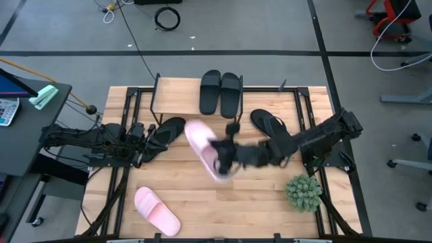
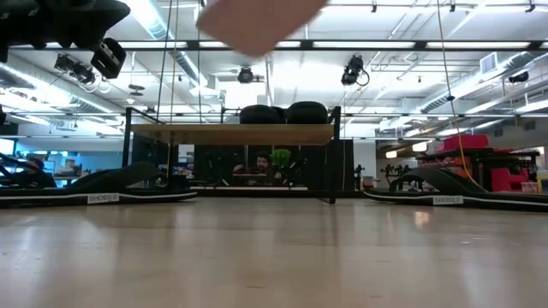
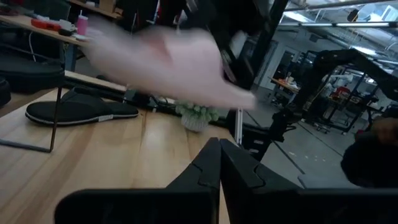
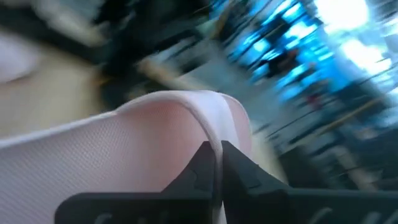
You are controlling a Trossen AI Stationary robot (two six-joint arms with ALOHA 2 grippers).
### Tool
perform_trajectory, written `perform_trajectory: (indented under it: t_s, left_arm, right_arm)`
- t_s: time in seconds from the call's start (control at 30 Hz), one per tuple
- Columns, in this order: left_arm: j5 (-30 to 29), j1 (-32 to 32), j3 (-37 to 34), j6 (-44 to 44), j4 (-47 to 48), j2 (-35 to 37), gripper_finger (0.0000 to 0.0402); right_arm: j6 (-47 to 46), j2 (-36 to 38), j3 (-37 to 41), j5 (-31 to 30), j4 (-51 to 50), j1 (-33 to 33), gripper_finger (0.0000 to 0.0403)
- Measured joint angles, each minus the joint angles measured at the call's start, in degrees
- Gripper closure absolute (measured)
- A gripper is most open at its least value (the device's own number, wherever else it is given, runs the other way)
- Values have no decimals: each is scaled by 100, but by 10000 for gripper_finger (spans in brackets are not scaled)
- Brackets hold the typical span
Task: Pick and place slides into the shelf
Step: Put the pink slipper on the shelf
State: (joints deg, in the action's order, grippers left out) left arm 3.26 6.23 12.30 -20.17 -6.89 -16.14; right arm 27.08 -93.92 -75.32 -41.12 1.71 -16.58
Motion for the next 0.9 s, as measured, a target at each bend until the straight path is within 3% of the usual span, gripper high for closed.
perform_trajectory:
  t_s: [0.13,0.23,0.33,0.53,0.63,0.8,0.9]
  left_arm:
    - [-1,-5,-1,3,-471,2,383]
    - [-2,-5,0,6,-951,2,383]
    - [-3,-5,1,299,-1462,4,391]
    - [-5,-5,164,1197,-1863,9,395]
    - [-5,-5,241,1229,-1842,9,385]
    - [-3,-5,270,1197,-1791,7,376]
    - [-3,-5,270,1194,-1703,9,381]
  right_arm:
    - [757,38,-298,654,1013,857,392]
    - [591,-119,-705,1472,1120,1595,391]
    - [286,-480,-1134,1831,1092,2227,394]
    - [294,-1403,-2005,1408,1011,2869,391]
    - [428,-1886,-2462,1007,818,2965,390]
    - [445,-2609,-3287,907,116,3054,393]
    - [545,-2998,-3687,342,-152,3098,390]
